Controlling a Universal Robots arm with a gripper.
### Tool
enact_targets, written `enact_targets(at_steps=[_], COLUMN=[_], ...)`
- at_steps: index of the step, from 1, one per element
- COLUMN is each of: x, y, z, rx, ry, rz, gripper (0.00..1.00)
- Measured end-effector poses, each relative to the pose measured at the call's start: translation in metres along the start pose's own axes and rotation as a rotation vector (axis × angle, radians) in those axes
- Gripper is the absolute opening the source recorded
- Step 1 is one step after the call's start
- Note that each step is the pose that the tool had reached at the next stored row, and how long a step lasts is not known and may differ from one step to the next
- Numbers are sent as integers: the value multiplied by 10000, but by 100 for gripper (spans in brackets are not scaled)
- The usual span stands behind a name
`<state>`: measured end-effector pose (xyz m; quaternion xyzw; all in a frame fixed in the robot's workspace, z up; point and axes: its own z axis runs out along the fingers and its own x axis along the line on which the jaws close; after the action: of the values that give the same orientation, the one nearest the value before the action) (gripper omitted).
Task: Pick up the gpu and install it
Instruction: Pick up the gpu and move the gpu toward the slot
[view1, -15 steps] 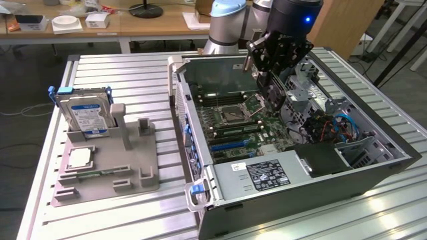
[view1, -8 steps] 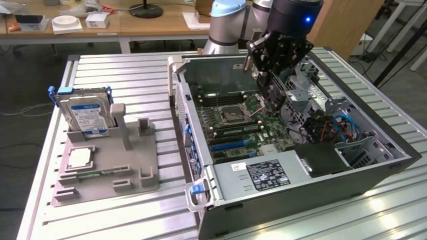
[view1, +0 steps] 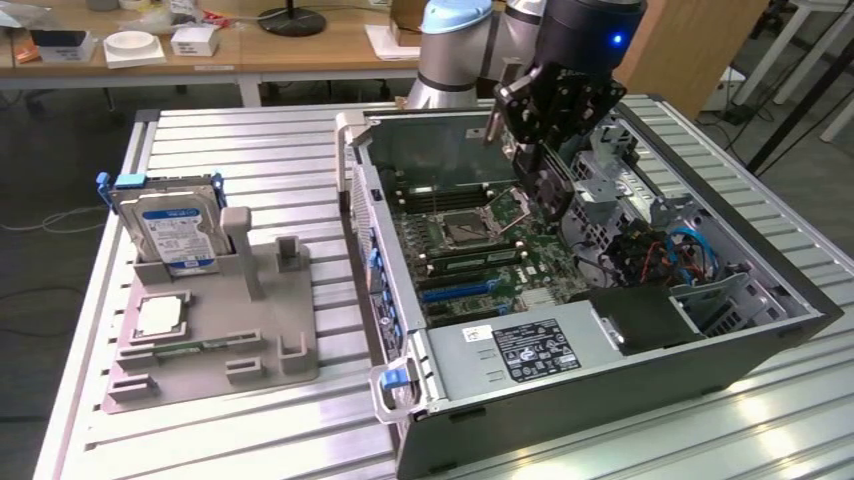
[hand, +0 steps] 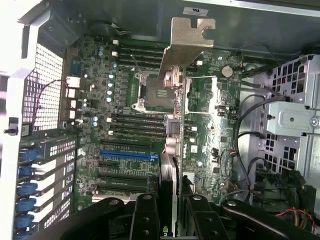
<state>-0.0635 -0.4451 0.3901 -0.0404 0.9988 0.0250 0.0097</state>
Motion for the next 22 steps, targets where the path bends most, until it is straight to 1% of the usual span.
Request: enact_targets(at_steps=[22], x=[-11], y=[-1], z=[9], rx=[-23], ry=[51], rz=[-1019], gripper=[27])
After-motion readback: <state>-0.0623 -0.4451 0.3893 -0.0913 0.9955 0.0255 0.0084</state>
